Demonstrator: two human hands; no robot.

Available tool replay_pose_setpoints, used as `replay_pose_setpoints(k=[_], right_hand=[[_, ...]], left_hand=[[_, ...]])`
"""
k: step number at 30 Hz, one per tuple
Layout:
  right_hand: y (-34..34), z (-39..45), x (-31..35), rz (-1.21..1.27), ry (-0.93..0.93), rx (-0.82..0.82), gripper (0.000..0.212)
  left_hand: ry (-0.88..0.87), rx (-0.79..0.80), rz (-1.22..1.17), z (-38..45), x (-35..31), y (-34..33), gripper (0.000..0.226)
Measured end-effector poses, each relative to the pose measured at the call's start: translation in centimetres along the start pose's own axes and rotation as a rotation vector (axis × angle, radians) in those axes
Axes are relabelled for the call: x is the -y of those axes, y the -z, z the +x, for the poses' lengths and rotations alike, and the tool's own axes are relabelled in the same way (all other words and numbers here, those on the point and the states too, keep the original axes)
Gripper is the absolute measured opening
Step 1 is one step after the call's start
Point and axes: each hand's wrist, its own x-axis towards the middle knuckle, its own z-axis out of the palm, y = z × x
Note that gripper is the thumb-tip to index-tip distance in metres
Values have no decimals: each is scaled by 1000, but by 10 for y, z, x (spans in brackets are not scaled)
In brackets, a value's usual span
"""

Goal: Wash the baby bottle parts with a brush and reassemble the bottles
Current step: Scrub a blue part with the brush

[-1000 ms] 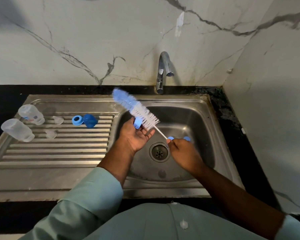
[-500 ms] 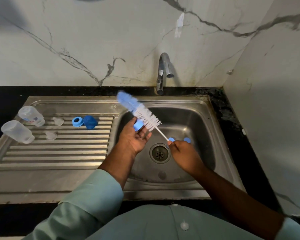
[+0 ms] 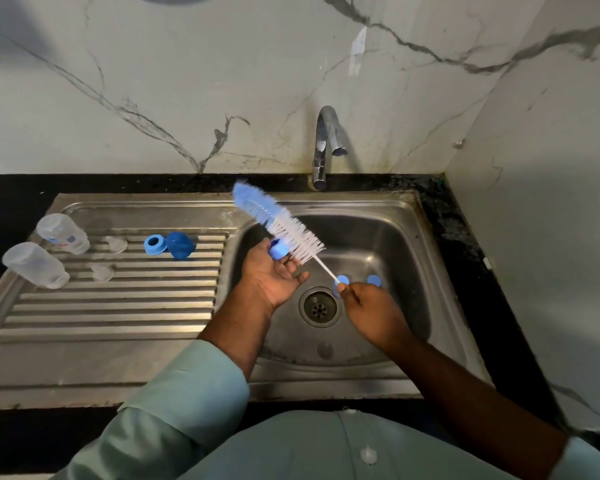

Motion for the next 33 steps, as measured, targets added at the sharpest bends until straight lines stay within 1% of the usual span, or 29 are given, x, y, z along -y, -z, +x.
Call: replay_pose_setpoints(k=[3,5,7,8,10,12,14,16,19,22,25,28,30,31,33], right_hand=[[-2,-1,2,-48,53,-6,45],[-4,-1,1,-80,32,-2,47],[-4,0,0,-55,-3,-22,46],[-6,-1,0,-53,13,-37,45],[-8,-3,0,-85,36,-14,45],[-8,-2,0,-67,3,-13,48],[-11,-1,0,-57,18,-59,47],[-11,0,0,-74,31,-52,46],[-11,2,-4,-25,-34,-59,45],[-10,1,-5,-81,16,-78,45],[-8,3,-11,-29,-29,-102,47],[-6,3,-17,-50,22,-130,44],[-4,3,-21,-33,-10,-129,47],[-2,3,-23,-22,-40,-150,47],[-2,3,-26,-26,-16,-201,43]], left_hand=[[-6,12,-3,2,1,0,36],[-9,19,-20,2,2,-1,38],[-14,32,-55,1,3,-3,38],[-31,39,-59,1,3,-4,34],[-65,55,-77,1,3,-5,28],[-102,66,-116,2,2,-5,33],[-138,78,-144,3,2,-5,39],[-154,65,-169,5,4,-4,40],[-177,55,-114,8,7,-8,41],[-215,41,-157,11,12,-12,39],[-254,86,-82,10,17,-16,38],[-303,133,-95,7,23,-18,38],[-325,160,-58,5,24,-18,38],[-324,171,-39,5,25,-20,38],[-331,170,-29,4,29,-22,38]])
